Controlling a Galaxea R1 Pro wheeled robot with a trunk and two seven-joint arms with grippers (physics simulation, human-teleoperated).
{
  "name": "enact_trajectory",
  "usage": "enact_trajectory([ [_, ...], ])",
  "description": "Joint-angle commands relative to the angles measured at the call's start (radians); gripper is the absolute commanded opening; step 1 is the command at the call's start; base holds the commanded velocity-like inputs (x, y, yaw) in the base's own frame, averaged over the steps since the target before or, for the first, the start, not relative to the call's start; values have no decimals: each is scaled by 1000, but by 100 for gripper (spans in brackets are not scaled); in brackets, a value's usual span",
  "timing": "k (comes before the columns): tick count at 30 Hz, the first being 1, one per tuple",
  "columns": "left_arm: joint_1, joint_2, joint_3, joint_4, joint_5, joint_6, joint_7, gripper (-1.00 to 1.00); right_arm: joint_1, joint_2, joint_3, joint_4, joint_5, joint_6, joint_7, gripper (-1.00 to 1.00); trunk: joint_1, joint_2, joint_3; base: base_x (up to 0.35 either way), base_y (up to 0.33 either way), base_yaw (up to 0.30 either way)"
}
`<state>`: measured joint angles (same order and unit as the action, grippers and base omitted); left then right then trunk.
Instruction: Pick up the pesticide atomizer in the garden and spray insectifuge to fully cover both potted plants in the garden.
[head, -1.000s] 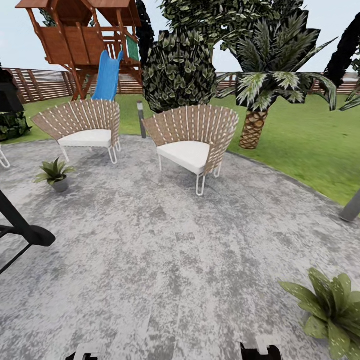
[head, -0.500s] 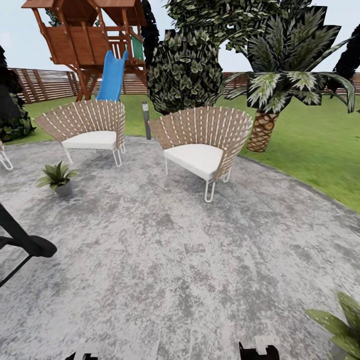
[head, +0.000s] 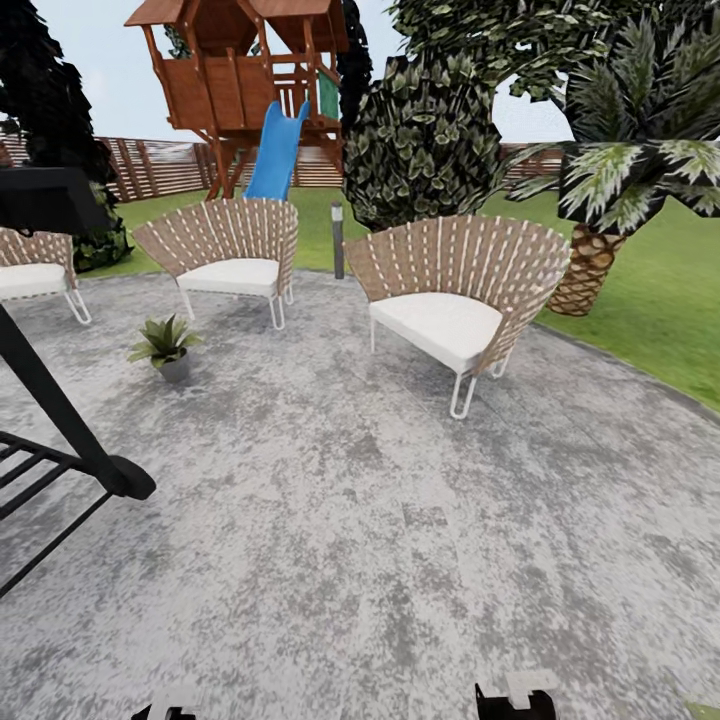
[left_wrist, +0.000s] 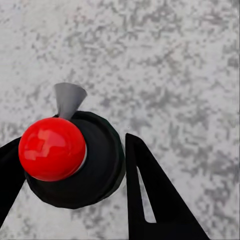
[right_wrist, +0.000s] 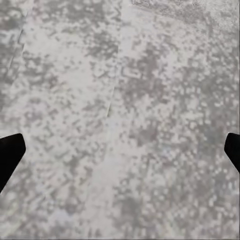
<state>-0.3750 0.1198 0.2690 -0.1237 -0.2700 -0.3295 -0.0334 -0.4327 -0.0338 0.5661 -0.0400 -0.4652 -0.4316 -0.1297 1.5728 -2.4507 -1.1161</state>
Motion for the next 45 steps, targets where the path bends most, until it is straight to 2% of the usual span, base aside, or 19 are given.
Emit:
enact_trajectory([
  [1,-1,0,9,1,-8,-3,-3,-100,0,3,8,-1,-6,-1,-5,100,0,0,-2,332,0,208],
  [5,-1,0,9,1,-8,-3,-3,-100,0,18,7,0,-3,-1,-7,100,0,0,-7,334,0,98],
  [15,-1,0,9,2,-8,-3,-3,-100,0,20,8,0,-4,-1,-7,100,0,0,-18,337,0,151],
  [27,-1,-2,9,3,-8,-3,-3,-100,0,20,7,0,-4,-1,-6,100,0,0,-13,337,-101,245],
  [34,-1,-2,9,3,-8,-3,-3,-100,0,10,7,10,0,-1,-5,100,0,0,-12,321,-164,19],
  [45,-1,0,9,2,-6,-3,-3,-100,0,17,8,10,-1,-1,-5,100,0,0,-12,295,-198,0],
])
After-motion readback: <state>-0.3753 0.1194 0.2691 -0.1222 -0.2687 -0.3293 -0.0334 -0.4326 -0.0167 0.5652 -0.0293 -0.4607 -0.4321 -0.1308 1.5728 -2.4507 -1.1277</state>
